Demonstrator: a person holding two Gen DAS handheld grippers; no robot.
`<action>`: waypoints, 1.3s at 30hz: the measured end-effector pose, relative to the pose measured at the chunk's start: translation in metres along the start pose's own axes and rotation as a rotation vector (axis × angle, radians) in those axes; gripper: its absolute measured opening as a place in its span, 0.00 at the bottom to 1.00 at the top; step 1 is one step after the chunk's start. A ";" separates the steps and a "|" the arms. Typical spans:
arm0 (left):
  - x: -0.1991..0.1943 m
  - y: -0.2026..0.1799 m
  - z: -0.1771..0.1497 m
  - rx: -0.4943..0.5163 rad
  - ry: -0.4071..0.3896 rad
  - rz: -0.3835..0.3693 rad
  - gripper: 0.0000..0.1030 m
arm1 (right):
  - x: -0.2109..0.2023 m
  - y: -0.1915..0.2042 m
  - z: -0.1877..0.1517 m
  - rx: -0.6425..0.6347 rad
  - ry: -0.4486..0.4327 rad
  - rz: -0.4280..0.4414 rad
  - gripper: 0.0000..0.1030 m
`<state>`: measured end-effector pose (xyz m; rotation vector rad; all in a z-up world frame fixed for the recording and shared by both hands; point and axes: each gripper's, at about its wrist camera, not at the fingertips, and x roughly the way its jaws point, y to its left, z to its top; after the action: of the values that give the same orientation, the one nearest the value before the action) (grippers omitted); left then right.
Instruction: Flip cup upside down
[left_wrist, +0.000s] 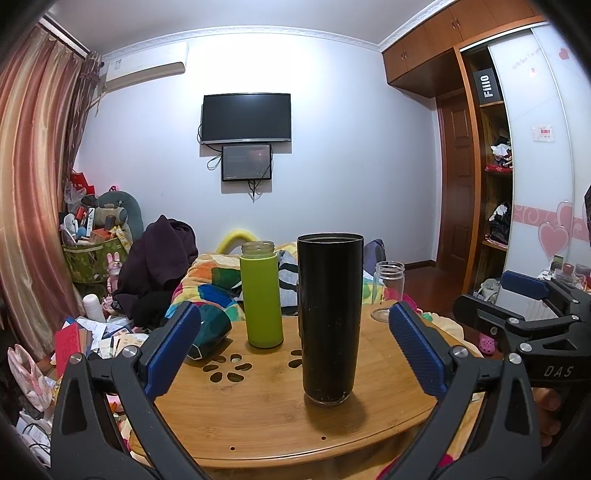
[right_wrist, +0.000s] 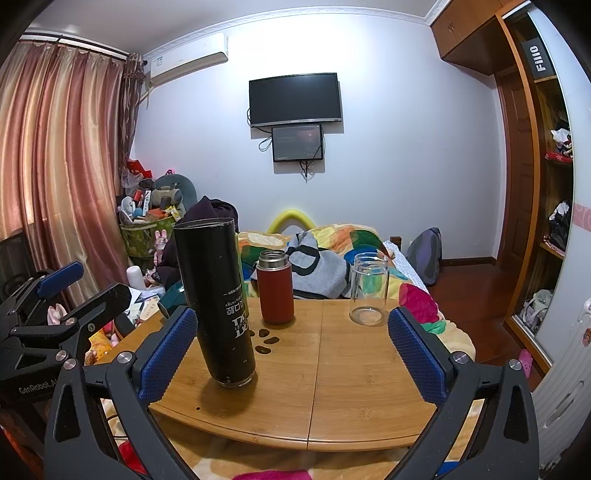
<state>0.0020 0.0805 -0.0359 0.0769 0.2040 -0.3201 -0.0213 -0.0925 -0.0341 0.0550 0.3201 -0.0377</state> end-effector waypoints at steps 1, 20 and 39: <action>0.000 0.000 0.000 0.000 0.000 -0.001 1.00 | 0.000 0.000 0.000 -0.001 0.000 0.000 1.00; 0.000 -0.003 0.000 0.004 -0.001 -0.004 1.00 | -0.001 -0.001 0.001 0.001 -0.002 -0.001 1.00; 0.002 0.002 0.001 -0.034 0.009 -0.018 1.00 | -0.002 -0.001 0.000 -0.003 -0.002 -0.001 1.00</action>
<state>0.0044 0.0817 -0.0355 0.0433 0.2190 -0.3341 -0.0234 -0.0931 -0.0334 0.0520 0.3186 -0.0384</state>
